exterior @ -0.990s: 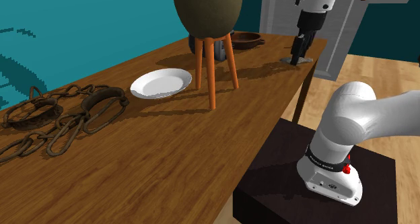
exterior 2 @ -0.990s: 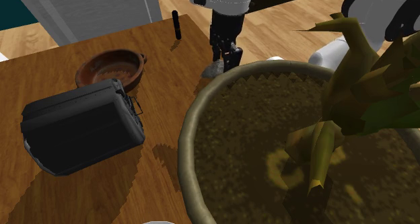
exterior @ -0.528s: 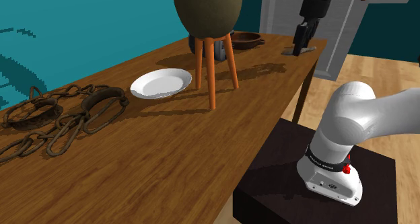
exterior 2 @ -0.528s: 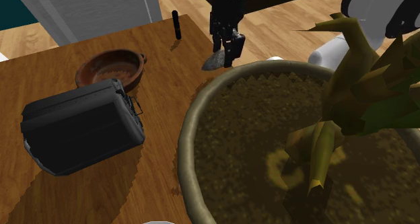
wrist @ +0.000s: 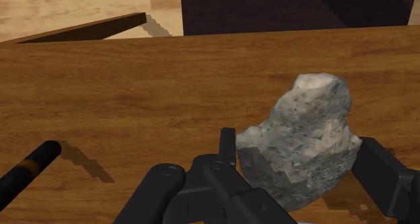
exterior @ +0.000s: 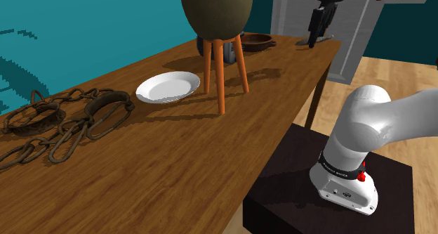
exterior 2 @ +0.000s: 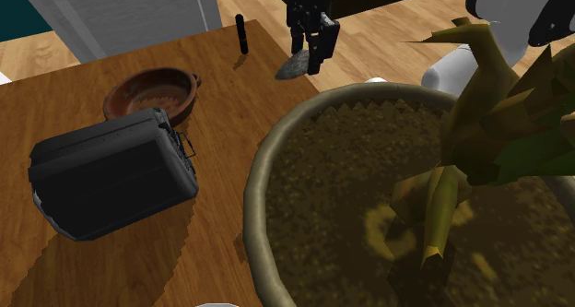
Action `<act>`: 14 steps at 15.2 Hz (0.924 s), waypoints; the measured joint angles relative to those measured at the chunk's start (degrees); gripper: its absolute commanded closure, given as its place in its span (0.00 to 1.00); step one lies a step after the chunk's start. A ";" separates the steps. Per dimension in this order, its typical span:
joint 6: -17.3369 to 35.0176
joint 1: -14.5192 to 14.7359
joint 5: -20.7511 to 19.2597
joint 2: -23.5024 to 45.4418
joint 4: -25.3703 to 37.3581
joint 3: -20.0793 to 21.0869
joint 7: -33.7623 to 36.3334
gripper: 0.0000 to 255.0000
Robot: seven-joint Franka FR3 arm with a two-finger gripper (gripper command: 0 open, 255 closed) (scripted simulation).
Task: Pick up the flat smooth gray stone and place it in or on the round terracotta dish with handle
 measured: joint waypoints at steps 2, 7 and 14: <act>-1.09 0.14 0.22 0.76 1.85 0.20 -0.05 1.00; -2.85 0.70 0.66 3.81 6.69 0.31 -0.21 1.00; 3.40 3.57 0.77 17.47 14.46 -3.40 -1.65 1.00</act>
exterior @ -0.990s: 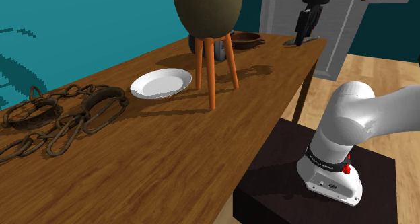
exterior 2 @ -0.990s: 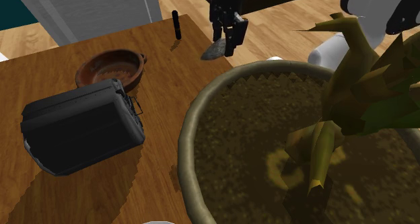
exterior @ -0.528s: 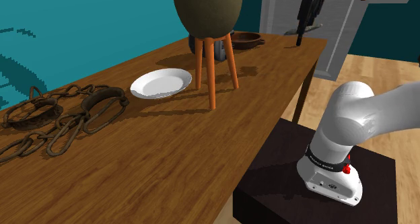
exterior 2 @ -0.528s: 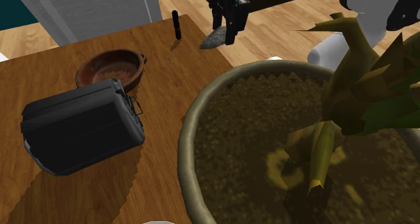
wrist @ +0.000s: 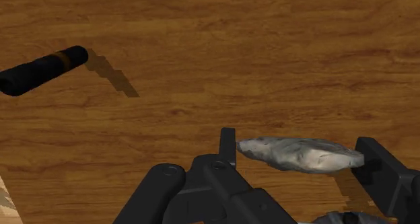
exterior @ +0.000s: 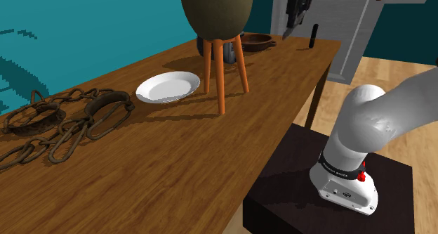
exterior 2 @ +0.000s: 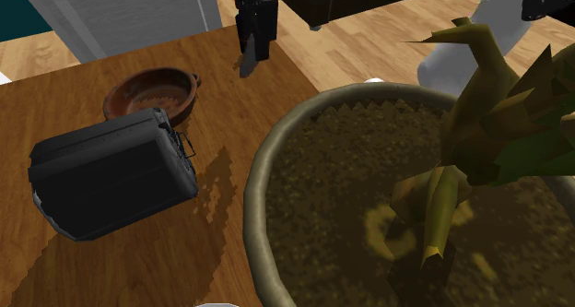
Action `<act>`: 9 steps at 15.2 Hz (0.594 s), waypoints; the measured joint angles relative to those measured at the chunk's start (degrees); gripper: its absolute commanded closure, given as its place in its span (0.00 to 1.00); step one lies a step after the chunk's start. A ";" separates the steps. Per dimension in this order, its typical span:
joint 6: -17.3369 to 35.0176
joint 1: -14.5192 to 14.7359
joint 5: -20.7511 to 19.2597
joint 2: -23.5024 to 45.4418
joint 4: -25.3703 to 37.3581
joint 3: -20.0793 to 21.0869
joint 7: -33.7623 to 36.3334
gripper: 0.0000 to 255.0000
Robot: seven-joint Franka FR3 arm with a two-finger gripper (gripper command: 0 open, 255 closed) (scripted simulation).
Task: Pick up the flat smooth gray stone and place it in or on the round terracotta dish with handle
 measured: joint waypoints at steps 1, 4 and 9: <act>0.97 0.32 -0.01 1.69 0.76 -0.71 -0.41 1.00; 3.31 1.70 0.66 8.43 5.31 -2.92 -1.69 1.00; 5.95 3.76 3.12 20.29 14.45 -7.08 -4.70 1.00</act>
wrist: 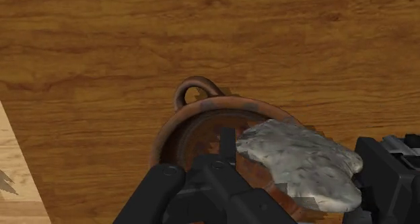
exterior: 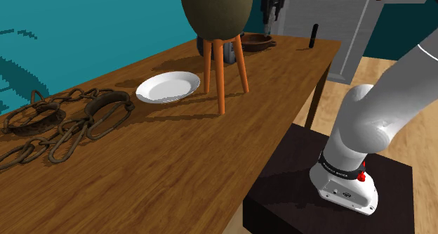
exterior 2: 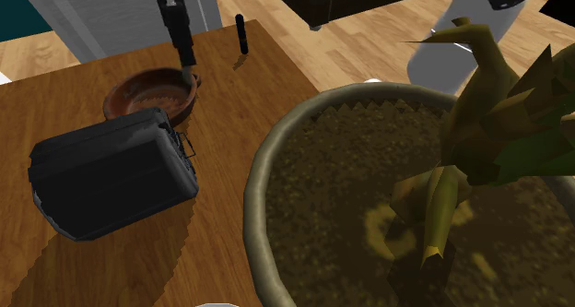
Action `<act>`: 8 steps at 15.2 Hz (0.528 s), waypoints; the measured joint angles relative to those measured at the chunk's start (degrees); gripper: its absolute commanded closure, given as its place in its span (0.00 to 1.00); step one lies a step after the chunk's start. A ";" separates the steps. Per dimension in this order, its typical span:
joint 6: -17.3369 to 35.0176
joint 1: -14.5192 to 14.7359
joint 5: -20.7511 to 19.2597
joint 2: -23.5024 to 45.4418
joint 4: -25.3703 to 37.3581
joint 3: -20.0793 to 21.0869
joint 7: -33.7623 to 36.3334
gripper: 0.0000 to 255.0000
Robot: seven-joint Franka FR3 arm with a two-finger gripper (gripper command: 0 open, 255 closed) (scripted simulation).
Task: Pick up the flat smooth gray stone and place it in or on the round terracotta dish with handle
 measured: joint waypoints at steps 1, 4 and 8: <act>-0.06 0.26 0.62 2.10 2.03 -0.79 -0.73 1.00; 0.52 1.06 3.39 9.47 8.31 -3.02 -2.54 1.00; 0.93 1.02 6.43 16.31 13.92 -5.19 -4.91 1.00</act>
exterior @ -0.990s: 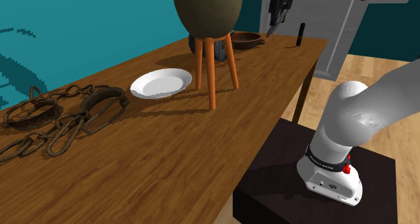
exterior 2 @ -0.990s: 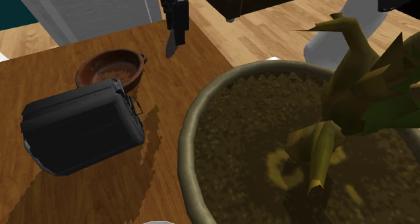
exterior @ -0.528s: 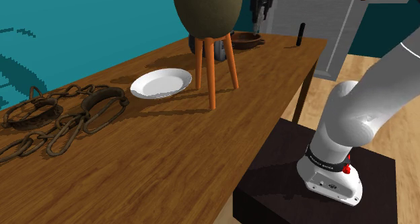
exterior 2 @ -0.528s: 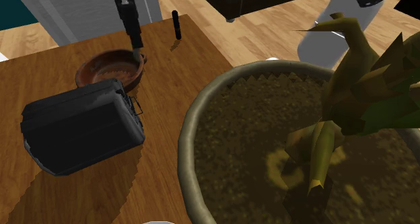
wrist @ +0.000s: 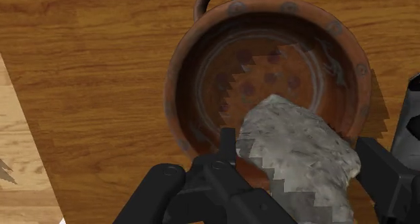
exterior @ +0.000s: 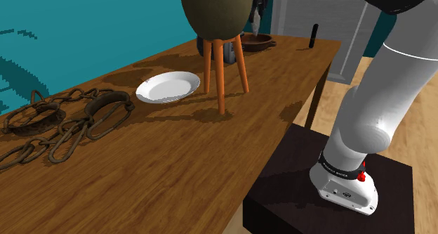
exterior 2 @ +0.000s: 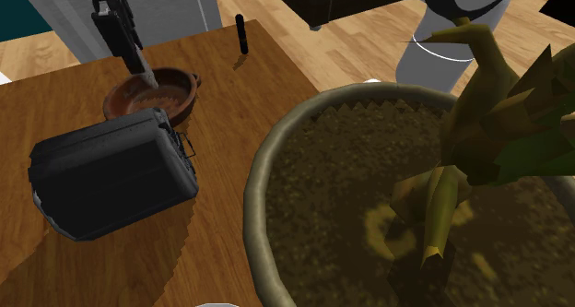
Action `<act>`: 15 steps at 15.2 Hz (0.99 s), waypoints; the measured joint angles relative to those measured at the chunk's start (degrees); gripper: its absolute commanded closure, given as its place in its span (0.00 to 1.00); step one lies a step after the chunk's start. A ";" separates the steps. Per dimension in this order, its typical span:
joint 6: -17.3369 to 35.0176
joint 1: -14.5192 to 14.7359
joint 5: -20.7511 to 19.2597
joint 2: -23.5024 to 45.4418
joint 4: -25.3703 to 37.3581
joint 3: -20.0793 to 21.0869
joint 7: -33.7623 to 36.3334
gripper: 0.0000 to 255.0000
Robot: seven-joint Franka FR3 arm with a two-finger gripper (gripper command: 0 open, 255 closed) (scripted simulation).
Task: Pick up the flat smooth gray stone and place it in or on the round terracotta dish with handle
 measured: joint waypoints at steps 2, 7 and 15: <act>1.26 -0.09 0.07 0.16 -1.08 -0.16 -0.25 1.00; 5.48 -0.11 -0.59 -1.17 -6.44 0.08 0.05 1.00; 10.61 -0.20 -1.16 -2.73 -12.15 0.32 0.21 1.00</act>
